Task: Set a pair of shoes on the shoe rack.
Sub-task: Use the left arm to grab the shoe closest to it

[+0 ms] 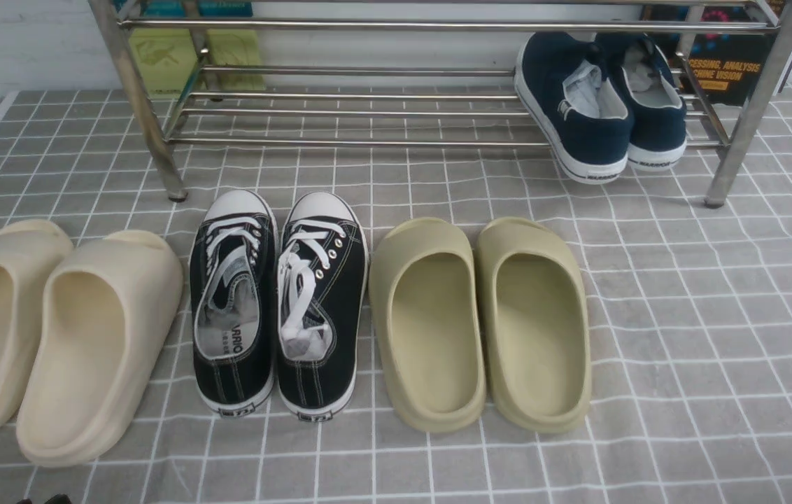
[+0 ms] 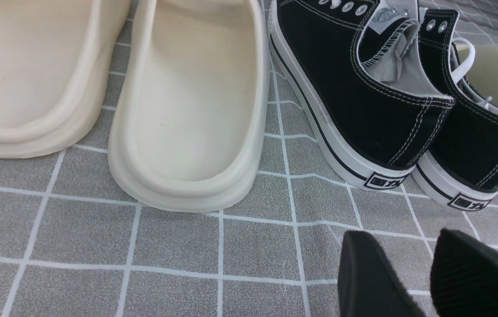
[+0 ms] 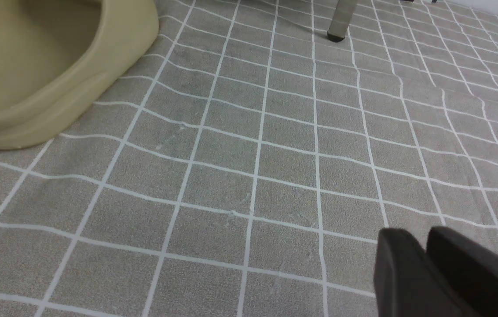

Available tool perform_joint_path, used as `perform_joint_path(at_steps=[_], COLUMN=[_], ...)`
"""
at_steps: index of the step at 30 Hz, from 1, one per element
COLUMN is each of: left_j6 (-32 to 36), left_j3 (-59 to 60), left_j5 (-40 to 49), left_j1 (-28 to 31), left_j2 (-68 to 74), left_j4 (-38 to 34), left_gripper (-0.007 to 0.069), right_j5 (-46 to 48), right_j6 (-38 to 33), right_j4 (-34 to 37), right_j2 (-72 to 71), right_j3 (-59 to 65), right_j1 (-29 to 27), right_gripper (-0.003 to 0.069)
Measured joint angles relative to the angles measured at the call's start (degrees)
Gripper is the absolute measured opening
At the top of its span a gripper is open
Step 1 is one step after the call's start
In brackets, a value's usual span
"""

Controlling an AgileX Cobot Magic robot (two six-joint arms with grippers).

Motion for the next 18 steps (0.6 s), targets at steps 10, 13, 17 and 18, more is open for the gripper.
perform_joint_path(at_steps=[10, 13, 17, 18], left_j6=[0.0, 0.0, 0.0, 0.0], left_j3=[0.0, 0.0, 0.0, 0.0], left_j5=[0.0, 0.0, 0.0, 0.0], left_j1=[0.0, 0.0, 0.0, 0.0], left_j2=[0.0, 0.0, 0.0, 0.0], left_j4=[0.0, 0.0, 0.1, 0.2], left_gripper=[0.0238, 0.0238, 0.0238, 0.0238], right_j5=[0.0, 0.0, 0.0, 0.0], right_j6=[0.0, 0.0, 0.0, 0.0], right_j4=[0.0, 0.0, 0.0, 0.0], right_j2=[0.0, 0.0, 0.0, 0.0], right_j3=[0.0, 0.0, 0.0, 0.0], right_j1=[0.0, 0.0, 0.0, 0.0], right_gripper=[0.0134, 0.0135, 0.0142, 0.0143])
